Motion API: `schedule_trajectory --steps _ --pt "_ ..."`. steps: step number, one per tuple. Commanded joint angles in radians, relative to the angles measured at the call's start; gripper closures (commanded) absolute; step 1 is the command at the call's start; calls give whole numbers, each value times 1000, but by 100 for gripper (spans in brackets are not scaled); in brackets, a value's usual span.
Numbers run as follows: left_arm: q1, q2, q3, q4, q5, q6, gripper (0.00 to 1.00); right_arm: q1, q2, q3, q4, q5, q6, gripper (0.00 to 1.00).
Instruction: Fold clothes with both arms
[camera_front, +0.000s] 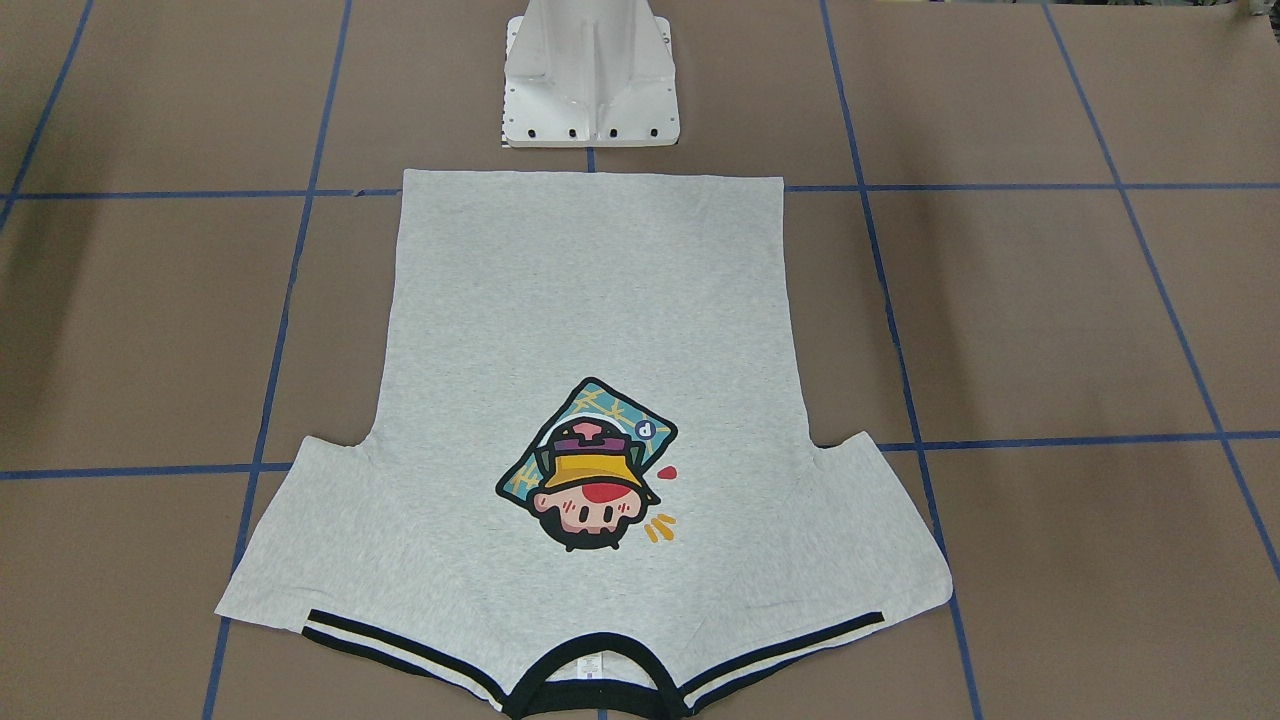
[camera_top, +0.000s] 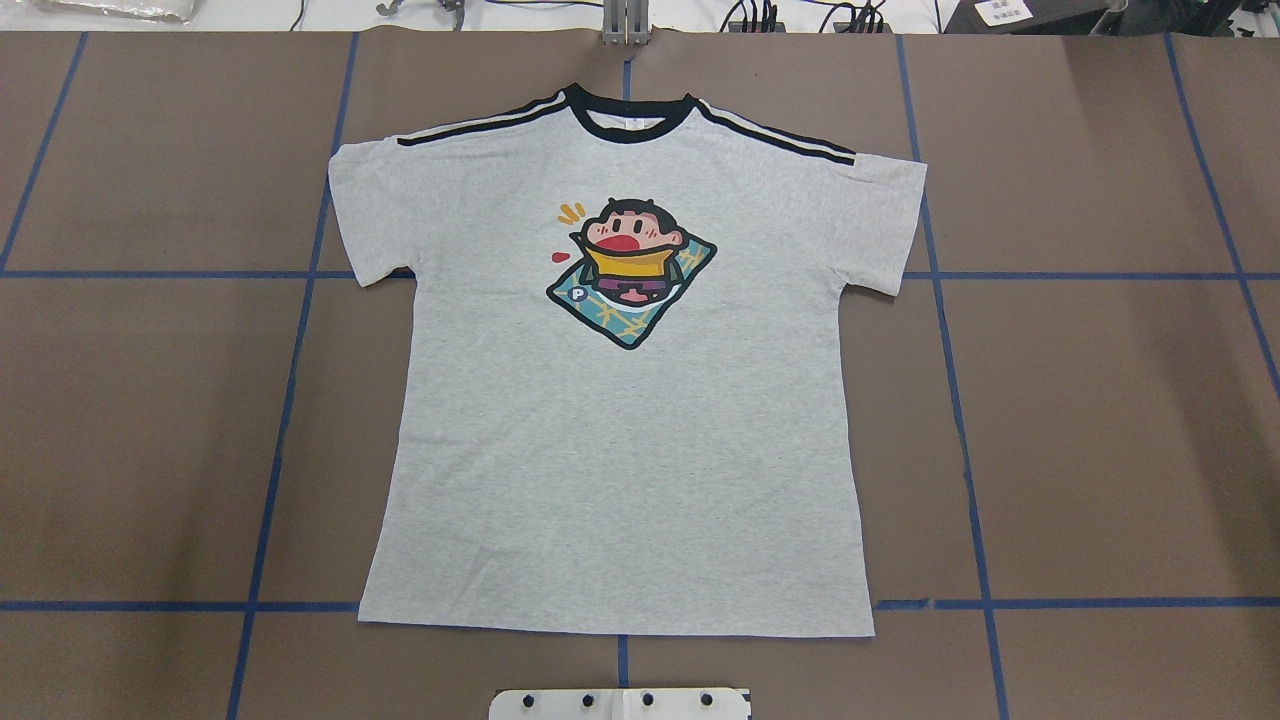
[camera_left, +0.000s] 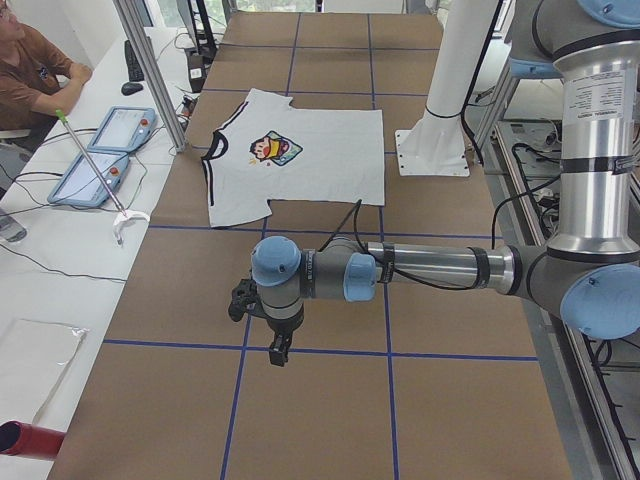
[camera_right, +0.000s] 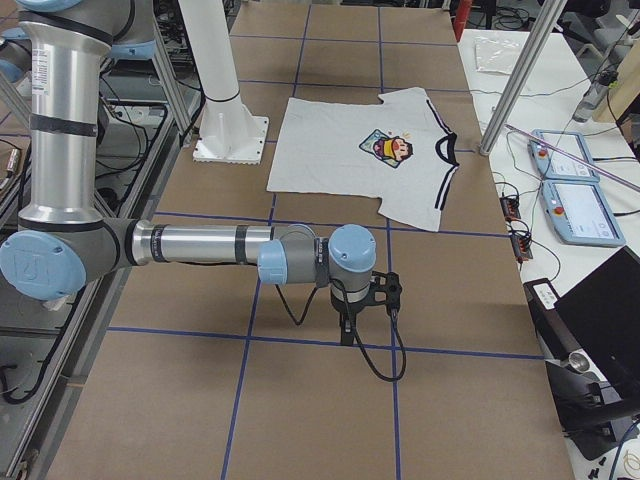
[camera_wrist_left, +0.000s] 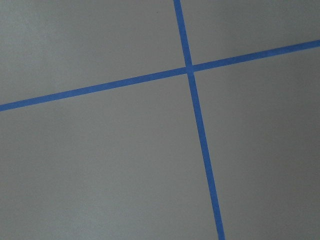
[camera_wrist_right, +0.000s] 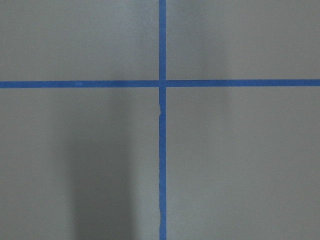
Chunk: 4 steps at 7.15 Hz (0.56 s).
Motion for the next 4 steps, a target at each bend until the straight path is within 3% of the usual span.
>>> schedule_trajectory --steps 1,4 --pt "0 0 -1 1 0 0 0 -2 7 3 2 2 32 0" --pt "0 -46 -36 -1 -2 -3 0 -6 16 5 5 5 57 0"
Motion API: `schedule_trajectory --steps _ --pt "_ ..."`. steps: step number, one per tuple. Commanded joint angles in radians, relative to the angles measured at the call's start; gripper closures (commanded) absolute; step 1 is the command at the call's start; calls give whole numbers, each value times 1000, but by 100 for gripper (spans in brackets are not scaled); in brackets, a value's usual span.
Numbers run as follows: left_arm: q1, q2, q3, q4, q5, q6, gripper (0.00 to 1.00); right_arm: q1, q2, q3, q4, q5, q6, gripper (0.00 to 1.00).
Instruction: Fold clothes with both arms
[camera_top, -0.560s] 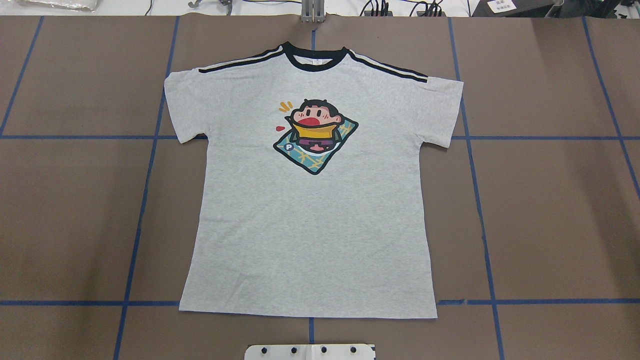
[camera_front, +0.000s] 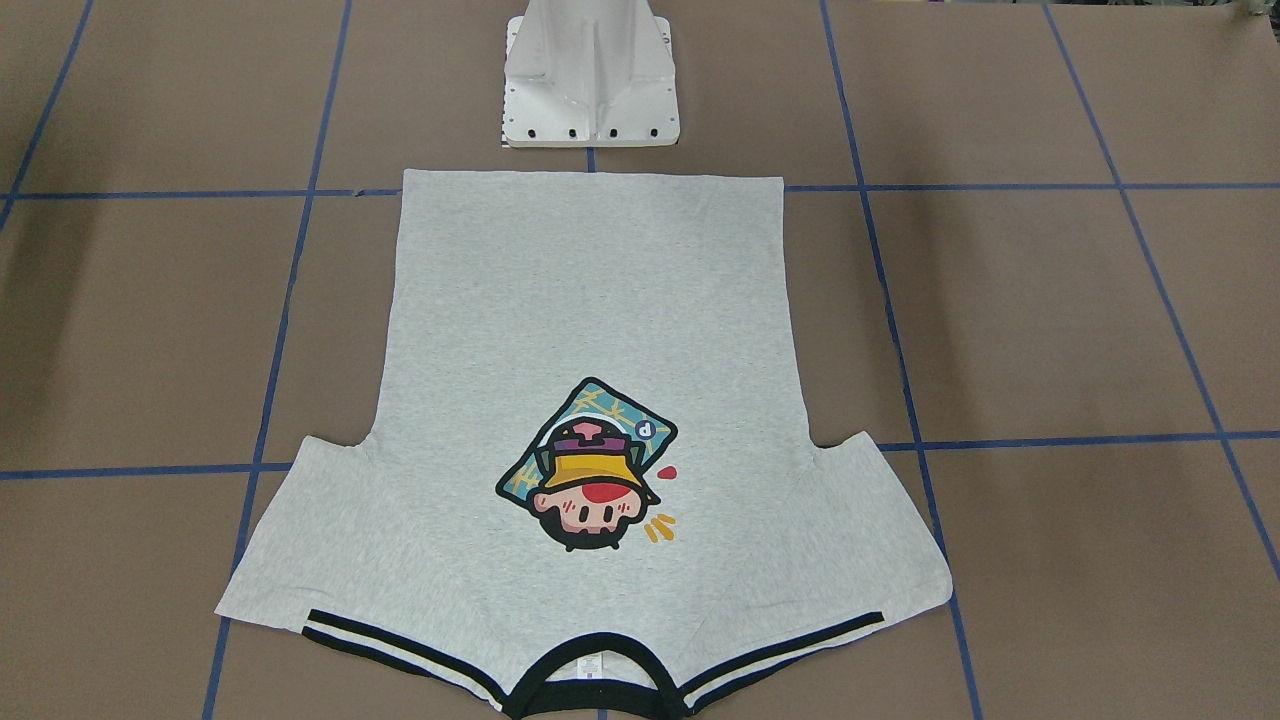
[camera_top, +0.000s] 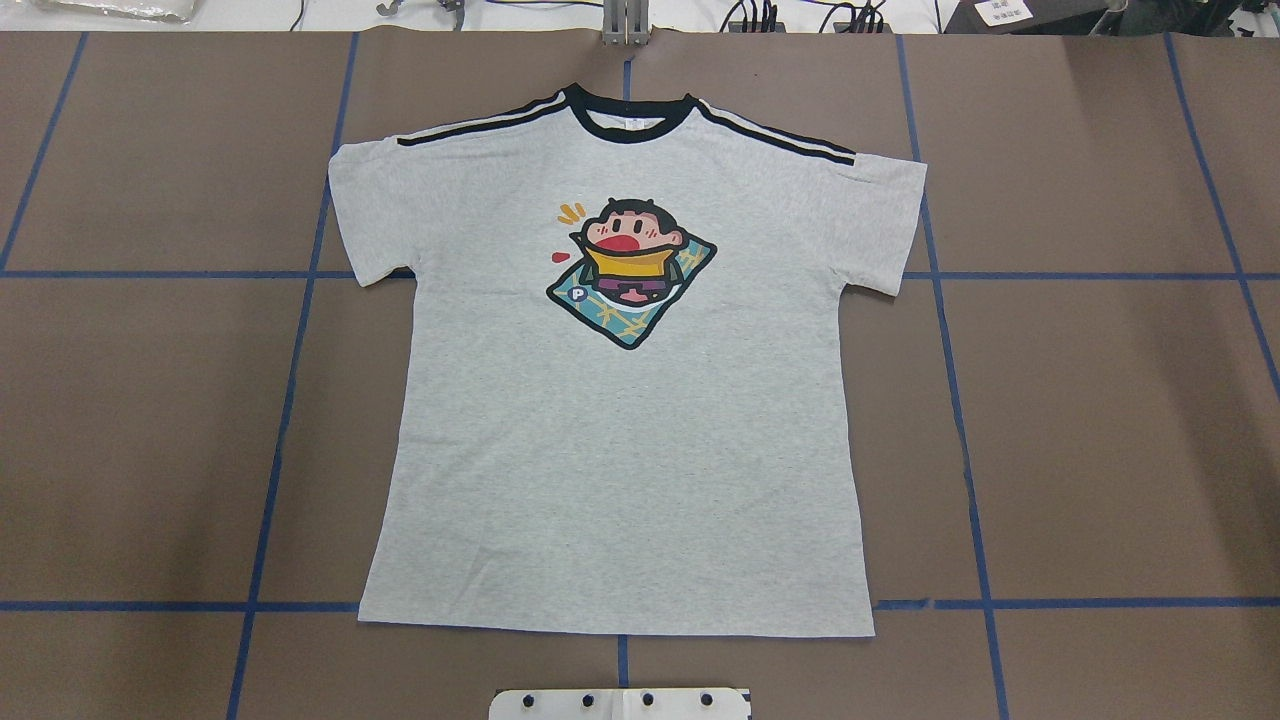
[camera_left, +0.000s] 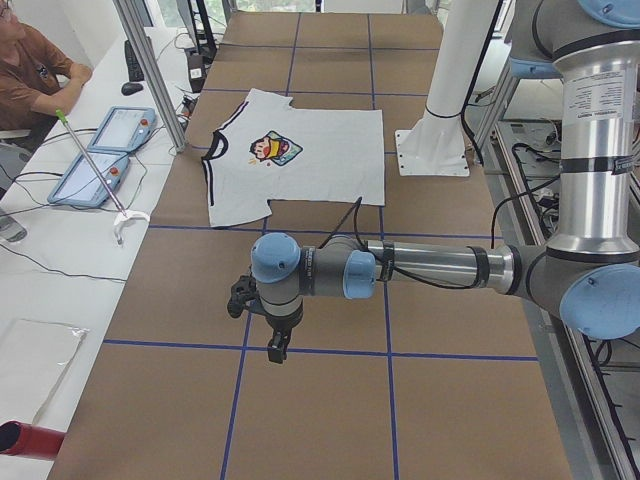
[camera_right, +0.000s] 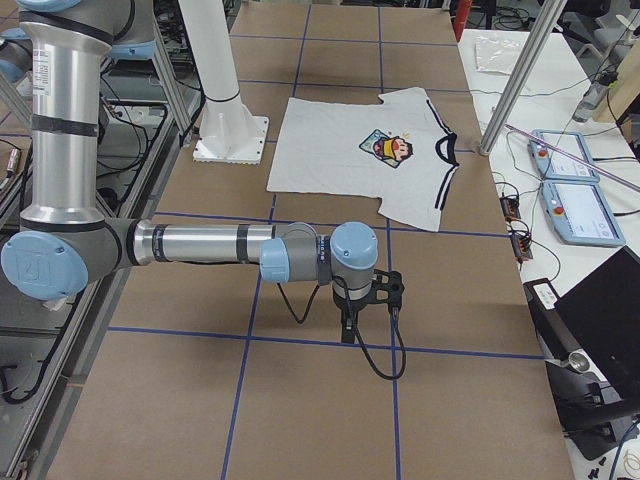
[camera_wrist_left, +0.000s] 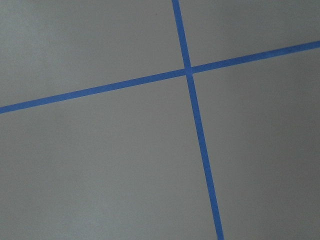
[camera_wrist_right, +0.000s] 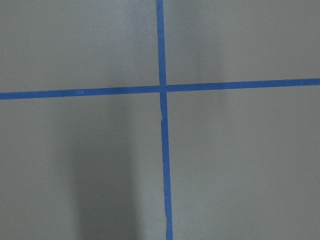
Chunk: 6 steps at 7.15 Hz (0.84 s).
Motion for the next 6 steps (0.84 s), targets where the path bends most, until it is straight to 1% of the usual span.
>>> schedule_trajectory --steps 1,2,3,4,5,6 --pt "0 -67 -27 0 -7 -5 0 -16 34 6 2 2 7 0" --pt "0 -88 -33 -3 -10 -4 0 -26 43 4 0 3 7 0" --pt "11 -107 -42 -32 -7 -5 0 -64 86 1 40 5 7 0" --pt "11 -105 -44 -72 -11 -2 0 -102 120 -12 116 -1 5 0" --pt "11 -107 -44 -89 -11 -4 0 -130 148 -31 146 3 15 0" --pt "12 -136 -44 -100 -19 -16 0 -157 186 -60 148 2 39 0"
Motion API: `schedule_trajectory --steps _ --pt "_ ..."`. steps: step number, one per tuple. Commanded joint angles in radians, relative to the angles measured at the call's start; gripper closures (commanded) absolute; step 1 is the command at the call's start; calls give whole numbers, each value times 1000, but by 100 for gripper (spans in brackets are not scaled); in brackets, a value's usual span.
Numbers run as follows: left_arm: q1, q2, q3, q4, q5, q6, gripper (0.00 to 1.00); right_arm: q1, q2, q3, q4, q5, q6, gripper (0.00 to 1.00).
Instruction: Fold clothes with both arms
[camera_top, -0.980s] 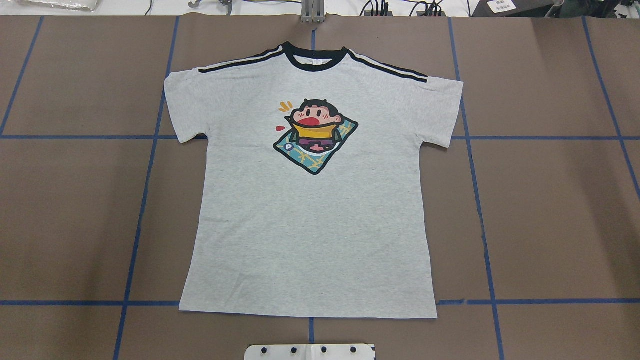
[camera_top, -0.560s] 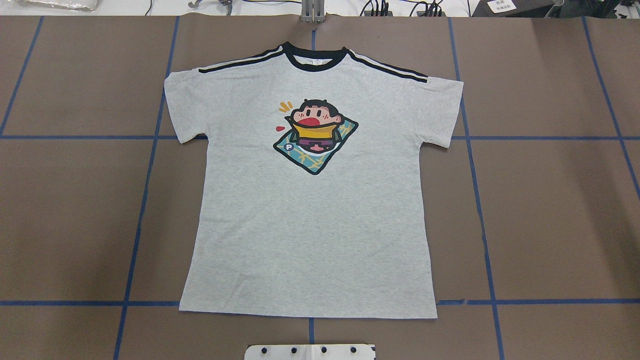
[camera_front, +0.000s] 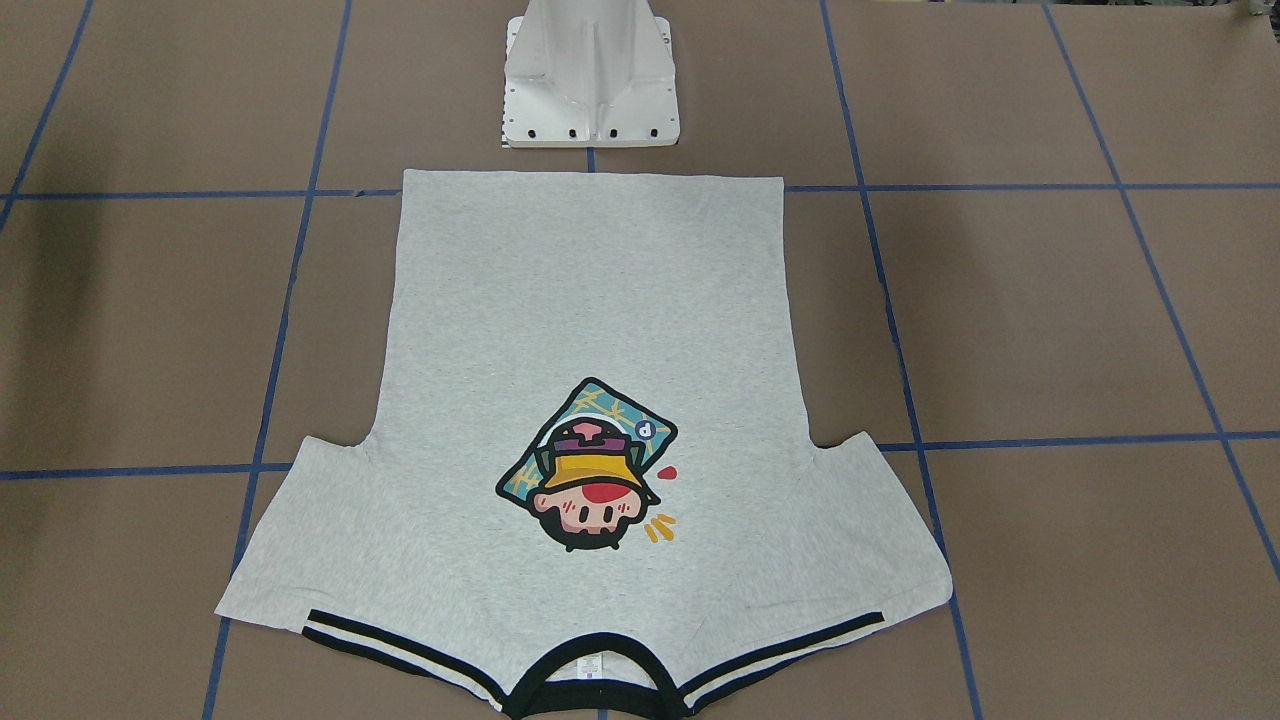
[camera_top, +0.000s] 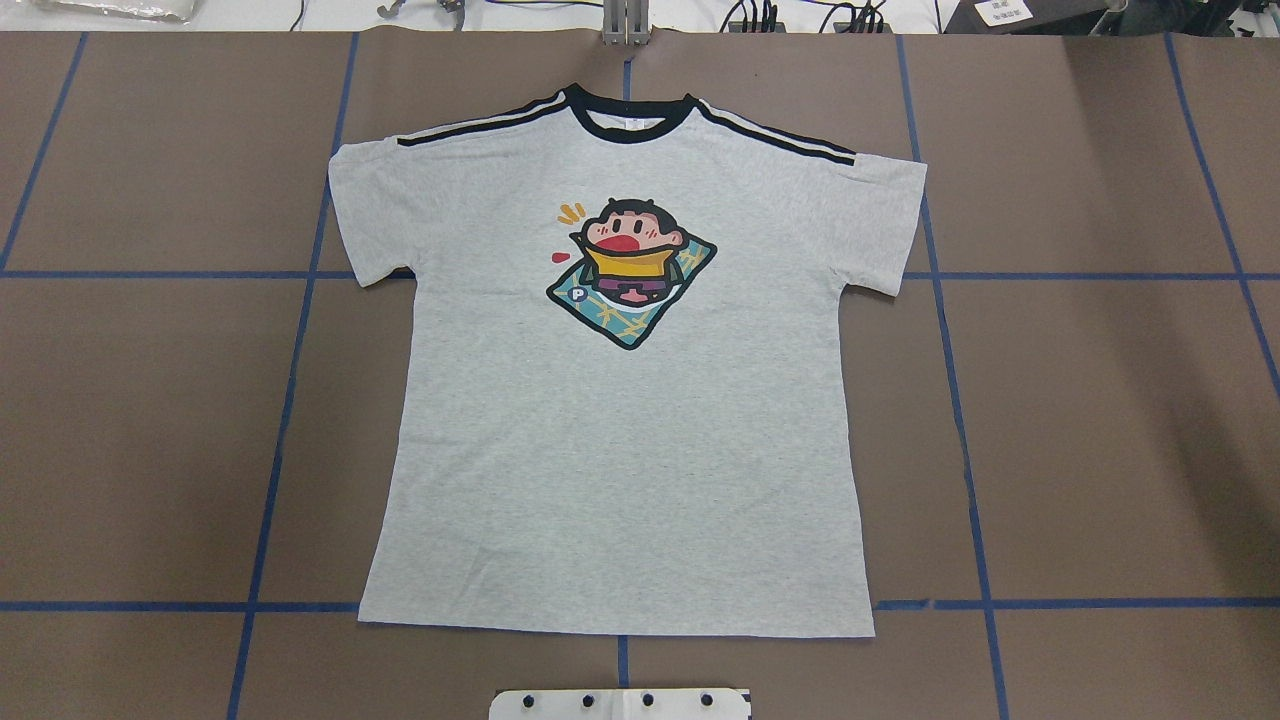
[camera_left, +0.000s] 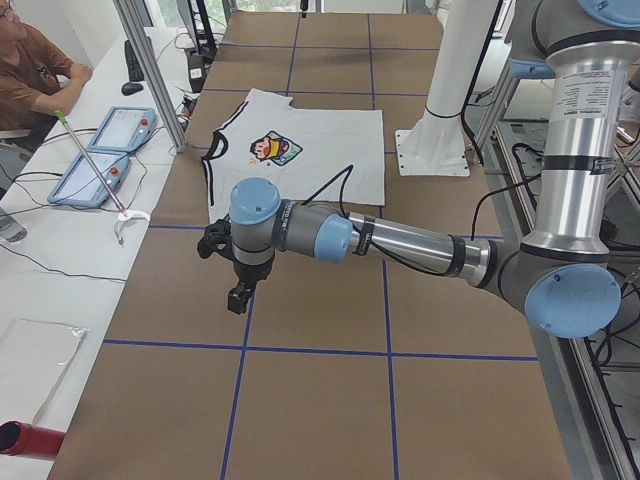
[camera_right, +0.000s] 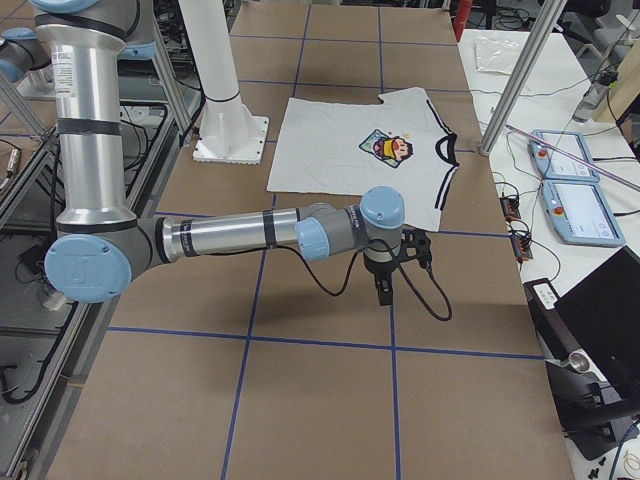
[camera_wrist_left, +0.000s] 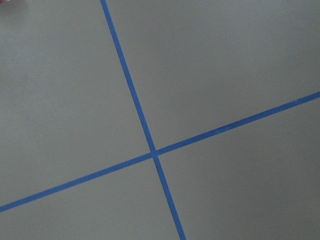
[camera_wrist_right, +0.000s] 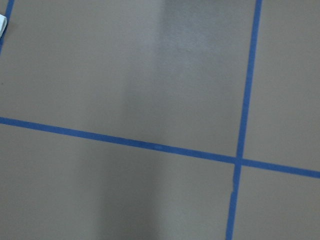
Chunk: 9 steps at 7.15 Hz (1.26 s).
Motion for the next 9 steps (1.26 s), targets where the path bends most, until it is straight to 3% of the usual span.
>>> schedule_trajectory --steps 1,3,4,6,7,8,9 --pt "2 -52 16 -20 -14 -43 0 -88 102 -80 47 -6 24 0" --pt "3 -52 15 -21 -14 -51 0 -141 153 -212 251 -50 87 0" --pt "3 -52 13 -21 -14 -49 0 -187 232 -298 316 -61 232 0" --pt "3 -52 7 -21 -14 -49 0 -263 404 -419 317 -65 362 0" --pt "3 -54 4 -23 -14 -49 0 -326 443 -423 314 -119 363 0" --pt "3 -61 5 -21 -14 -51 0 -384 471 -427 314 -281 377 2" --pt "3 -66 4 -21 -14 -51 0 -420 512 -470 315 -354 423 8"
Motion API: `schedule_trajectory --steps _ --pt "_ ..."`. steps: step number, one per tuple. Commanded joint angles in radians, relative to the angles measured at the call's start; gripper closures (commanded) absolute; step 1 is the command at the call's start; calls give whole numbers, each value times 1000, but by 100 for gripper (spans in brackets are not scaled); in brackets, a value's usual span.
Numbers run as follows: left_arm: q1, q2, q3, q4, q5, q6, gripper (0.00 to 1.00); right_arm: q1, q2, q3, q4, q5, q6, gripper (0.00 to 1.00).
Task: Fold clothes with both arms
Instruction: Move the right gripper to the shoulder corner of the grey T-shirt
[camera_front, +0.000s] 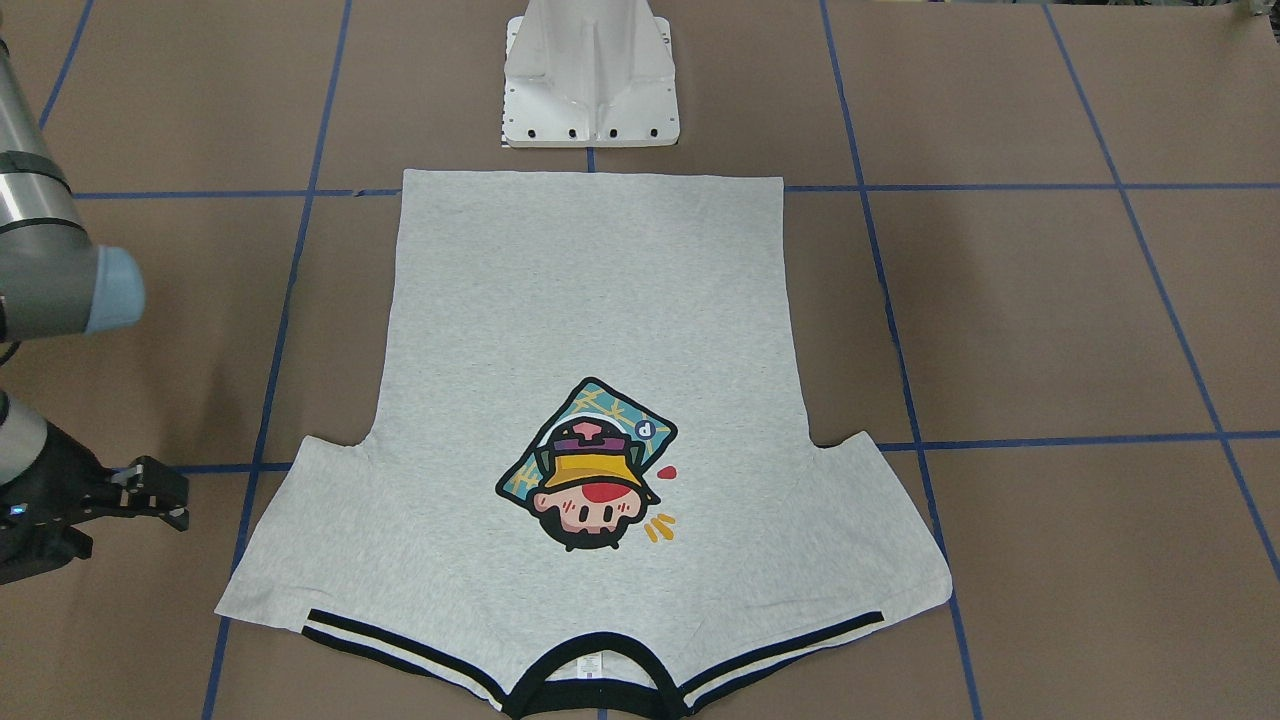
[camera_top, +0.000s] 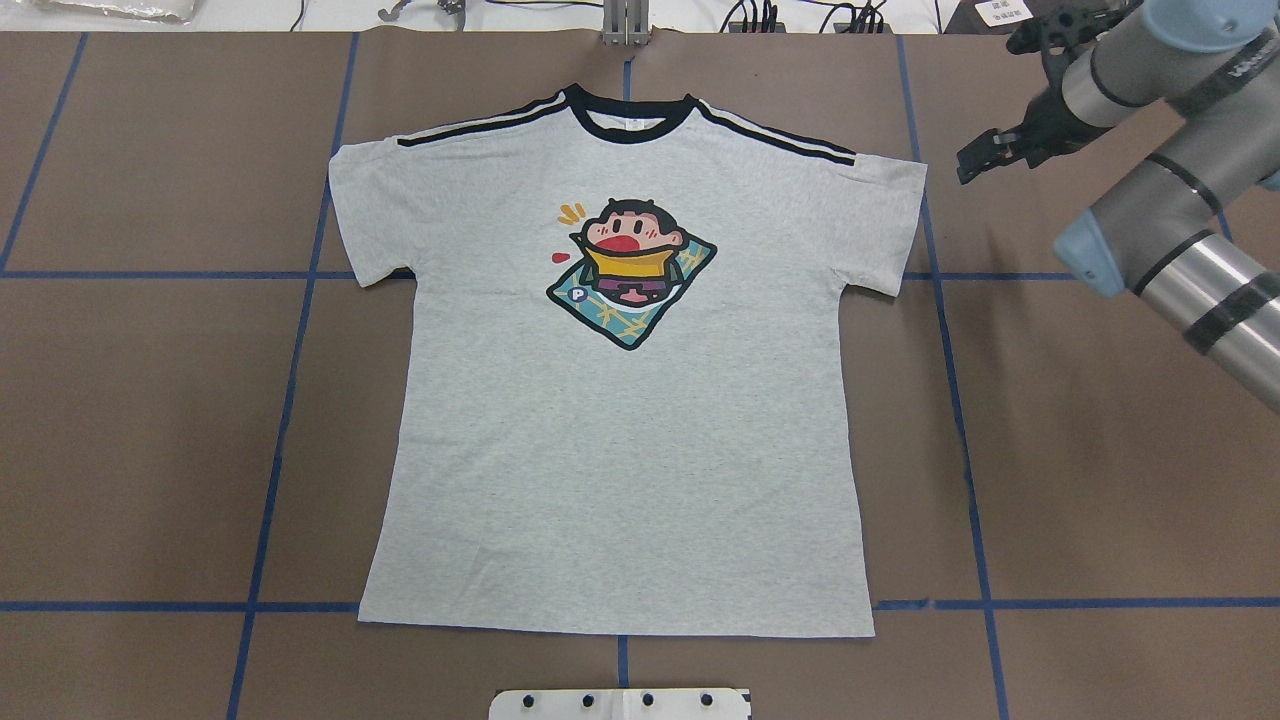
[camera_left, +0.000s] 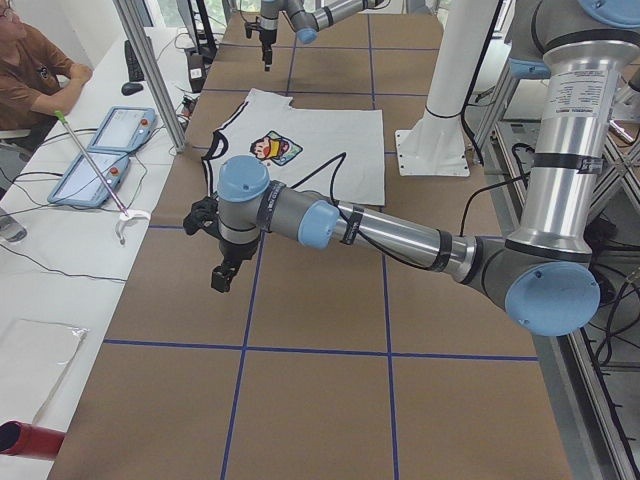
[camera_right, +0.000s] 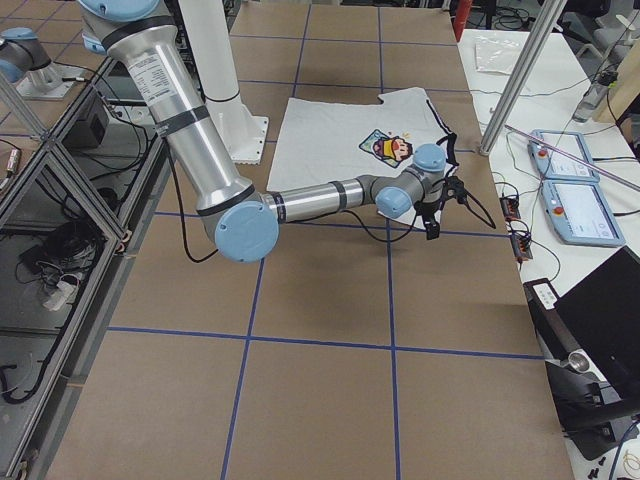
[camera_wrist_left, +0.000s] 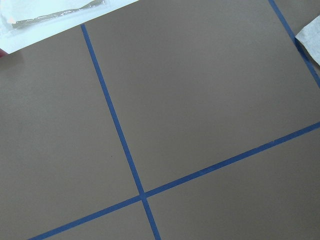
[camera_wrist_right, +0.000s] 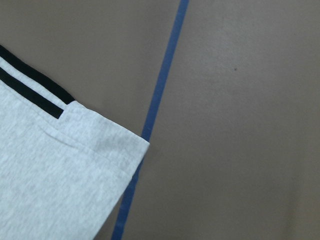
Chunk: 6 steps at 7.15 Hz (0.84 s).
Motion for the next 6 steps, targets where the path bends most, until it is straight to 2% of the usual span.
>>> schedule_trajectory --steps 1,3,4,5,6 --pt "0 -7 -3 0 -2 -2 0 -55 107 -95 1 -108 70 8" --pt "0 -20 -1 0 -2 -2 0 -55 171 -187 18 -28 78 8" --pt "0 -21 -1 0 -2 -7 0 -44 169 -224 88 20 78 6" --pt "0 -21 -1 0 -2 -7 0 -42 167 -277 150 25 76 6" --pt "0 -21 -1 0 -2 -7 0 -42 170 -311 156 22 75 7"
